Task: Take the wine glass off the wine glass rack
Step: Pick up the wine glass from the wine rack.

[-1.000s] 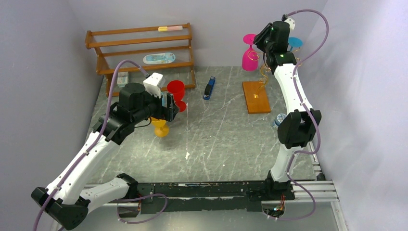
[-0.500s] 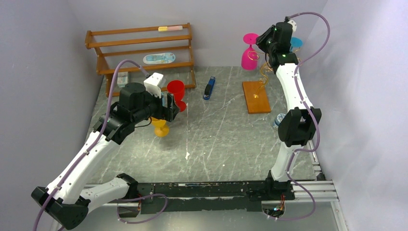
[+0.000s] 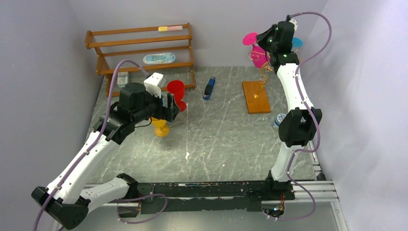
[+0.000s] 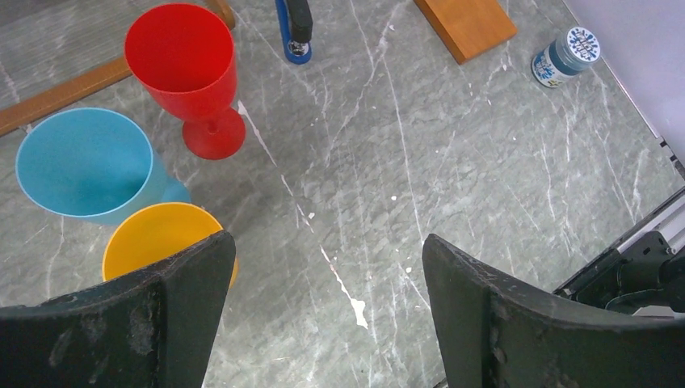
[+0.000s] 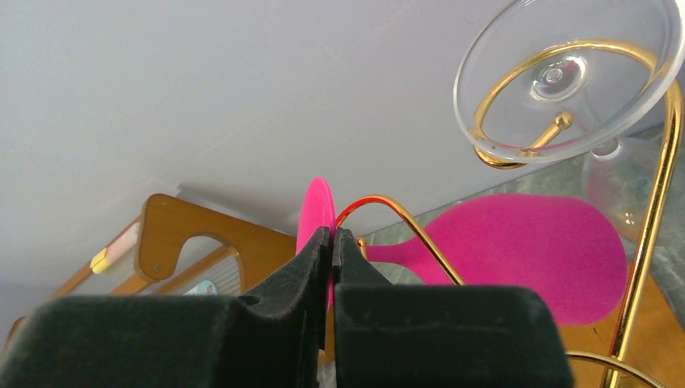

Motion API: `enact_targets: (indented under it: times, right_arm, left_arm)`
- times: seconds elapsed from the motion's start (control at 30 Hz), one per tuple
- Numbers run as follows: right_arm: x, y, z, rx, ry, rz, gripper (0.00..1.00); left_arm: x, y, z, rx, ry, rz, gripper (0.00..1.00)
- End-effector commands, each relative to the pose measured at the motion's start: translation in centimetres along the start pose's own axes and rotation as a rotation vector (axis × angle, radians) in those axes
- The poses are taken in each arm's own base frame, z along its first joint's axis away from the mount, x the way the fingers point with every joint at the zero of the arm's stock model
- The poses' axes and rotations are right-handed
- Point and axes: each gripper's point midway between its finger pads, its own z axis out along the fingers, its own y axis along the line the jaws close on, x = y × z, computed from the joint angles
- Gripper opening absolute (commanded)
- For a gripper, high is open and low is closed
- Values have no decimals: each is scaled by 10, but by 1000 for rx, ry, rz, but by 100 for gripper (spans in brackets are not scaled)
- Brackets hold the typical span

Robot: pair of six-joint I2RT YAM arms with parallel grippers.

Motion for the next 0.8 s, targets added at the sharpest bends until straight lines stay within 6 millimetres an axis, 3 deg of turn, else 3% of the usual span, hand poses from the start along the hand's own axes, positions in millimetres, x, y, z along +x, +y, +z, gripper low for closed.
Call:
enact_targets:
  times: [0.0, 0.3, 0.4, 0.77]
  right_arm:
    - [-6, 2, -9, -13, 10, 23, 0]
    - [-14, 10, -16, -67, 8, 116, 0]
    - [-22, 1, -17, -75, 0, 177, 0]
    - [-24, 3, -19, -112, -17, 317, 0]
  left_arm:
    - [-17, -9, -9, 39, -35, -12, 90]
    - [-20, -7, -10, 26, -52, -15, 90]
    - [-19, -8, -8, 30, -43, -20, 90]
    - [-18, -9, -10, 33, -43, -25, 90]
